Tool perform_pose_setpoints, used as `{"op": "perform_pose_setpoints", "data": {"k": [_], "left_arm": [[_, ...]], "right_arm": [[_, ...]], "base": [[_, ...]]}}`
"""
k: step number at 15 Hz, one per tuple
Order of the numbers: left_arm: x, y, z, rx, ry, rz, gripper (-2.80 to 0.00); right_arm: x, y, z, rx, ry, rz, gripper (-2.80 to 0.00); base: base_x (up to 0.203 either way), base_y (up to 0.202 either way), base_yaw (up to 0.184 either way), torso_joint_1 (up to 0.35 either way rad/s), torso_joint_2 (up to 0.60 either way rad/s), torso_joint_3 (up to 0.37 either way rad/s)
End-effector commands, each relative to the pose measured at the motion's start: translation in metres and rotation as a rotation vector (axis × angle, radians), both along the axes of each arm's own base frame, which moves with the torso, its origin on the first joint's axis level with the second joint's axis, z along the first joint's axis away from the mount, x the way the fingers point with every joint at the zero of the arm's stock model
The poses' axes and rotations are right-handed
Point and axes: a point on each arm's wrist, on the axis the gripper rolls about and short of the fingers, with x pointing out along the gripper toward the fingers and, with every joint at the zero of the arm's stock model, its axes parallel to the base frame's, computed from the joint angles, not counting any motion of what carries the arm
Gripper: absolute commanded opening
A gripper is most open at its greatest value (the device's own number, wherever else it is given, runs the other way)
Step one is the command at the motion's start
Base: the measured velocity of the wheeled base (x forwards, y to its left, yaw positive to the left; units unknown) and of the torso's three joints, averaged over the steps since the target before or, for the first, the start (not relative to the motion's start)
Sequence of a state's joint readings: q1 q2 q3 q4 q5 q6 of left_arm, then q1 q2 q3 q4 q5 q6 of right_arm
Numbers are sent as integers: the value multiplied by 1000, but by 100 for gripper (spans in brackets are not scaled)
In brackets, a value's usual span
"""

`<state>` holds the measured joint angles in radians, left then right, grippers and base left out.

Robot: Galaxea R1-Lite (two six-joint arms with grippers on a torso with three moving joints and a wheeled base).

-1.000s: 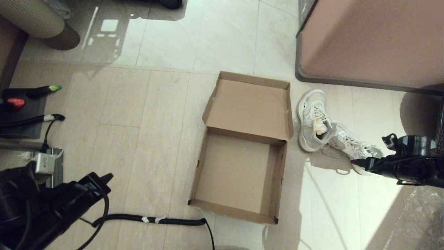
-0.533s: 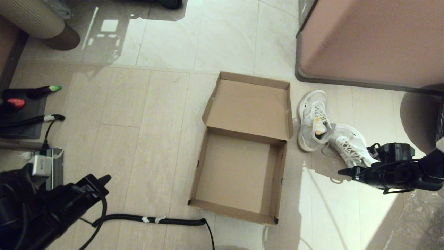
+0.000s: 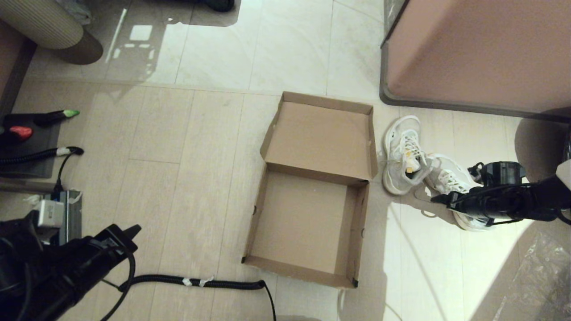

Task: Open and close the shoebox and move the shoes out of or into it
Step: Put the shoes into the shoe box

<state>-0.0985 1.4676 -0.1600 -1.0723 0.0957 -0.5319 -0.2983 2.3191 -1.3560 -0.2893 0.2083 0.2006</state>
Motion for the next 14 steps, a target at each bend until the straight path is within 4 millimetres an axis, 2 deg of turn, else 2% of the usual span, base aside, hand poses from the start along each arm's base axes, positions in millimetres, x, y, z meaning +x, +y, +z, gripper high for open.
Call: {"op": "perform_pose_setpoints", "data": {"k": [1,4,5,10,14], "left_arm": [[0,0,1,-4,-10,2,-280],[-1,0,2,-6,-15,1,-280],[-2,0,4,-6,-22,0,-280],[-17,2,0,-5,-16,5,-280],[-18,3,0,-3,-17,6,-280]], "right_arm": [[7,-6,22,-10,-39,-9,0],[10,-15,50,-20,-41,-21,0],[10,-15,50,-21,-35,-21,0],[17,-18,27,-23,9,-33,0],[23,-17,32,-18,-6,-49,0]], "base": [[0,0,0,0,0,0],[0,0,0,0,0,0],[0,0,0,0,0,0],[0,0,0,0,0,0],[0,0,0,0,0,0]]}}
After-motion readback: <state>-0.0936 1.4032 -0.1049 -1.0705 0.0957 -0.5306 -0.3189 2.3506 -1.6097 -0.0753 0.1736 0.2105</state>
